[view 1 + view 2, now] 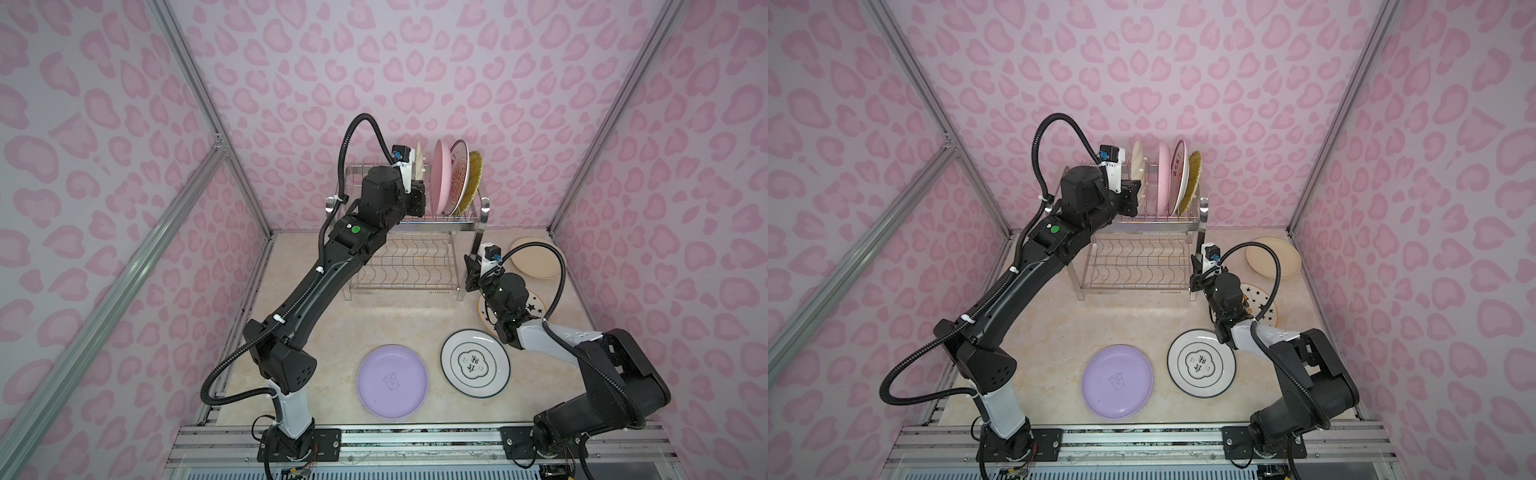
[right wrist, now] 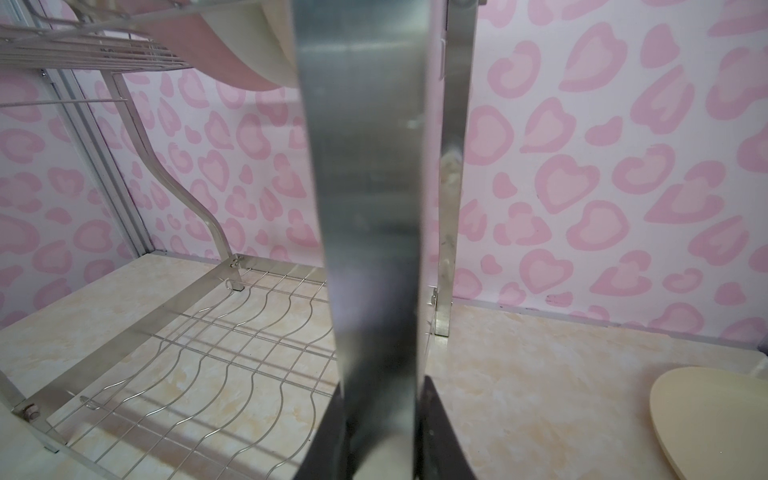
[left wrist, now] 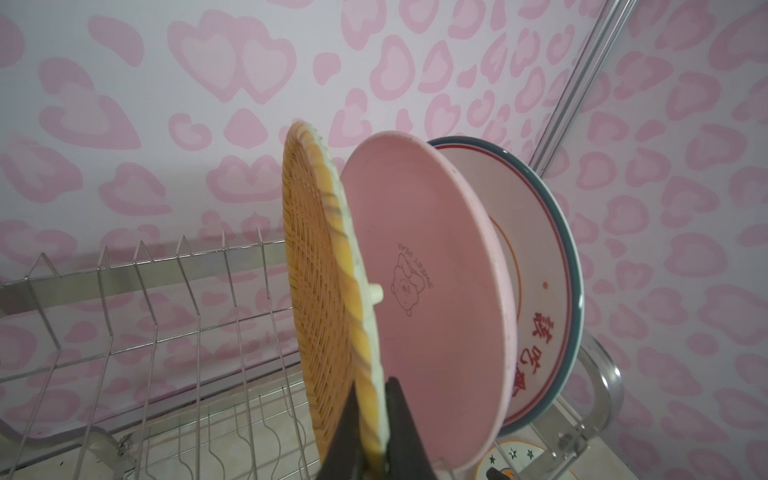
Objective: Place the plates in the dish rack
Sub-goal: 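Hold the bamboo plate upright in the nearer slot with the left gripper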
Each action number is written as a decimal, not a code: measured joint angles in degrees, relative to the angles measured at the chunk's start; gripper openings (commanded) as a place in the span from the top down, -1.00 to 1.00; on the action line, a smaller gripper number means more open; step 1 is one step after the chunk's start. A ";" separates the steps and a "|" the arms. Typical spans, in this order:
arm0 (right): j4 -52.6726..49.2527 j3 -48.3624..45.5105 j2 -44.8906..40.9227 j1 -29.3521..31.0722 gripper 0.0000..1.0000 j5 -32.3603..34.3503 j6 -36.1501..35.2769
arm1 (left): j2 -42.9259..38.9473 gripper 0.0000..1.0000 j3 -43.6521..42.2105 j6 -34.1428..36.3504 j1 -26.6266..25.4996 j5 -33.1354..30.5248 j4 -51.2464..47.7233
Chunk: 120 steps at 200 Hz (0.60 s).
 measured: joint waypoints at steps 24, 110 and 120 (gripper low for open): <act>0.00 0.00 0.02 0.00 0.67 -0.04 0.02 | 0.72 0.93 0.00 0.07 0.00 -0.22 -0.17; 0.00 0.00 0.02 -0.02 0.65 -0.09 0.17 | 2.54 0.90 0.00 0.66 0.17 -1.95 -0.35; 0.00 0.00 0.02 -0.02 0.65 -0.11 0.17 | 2.67 0.89 0.00 0.74 0.22 -2.12 -0.33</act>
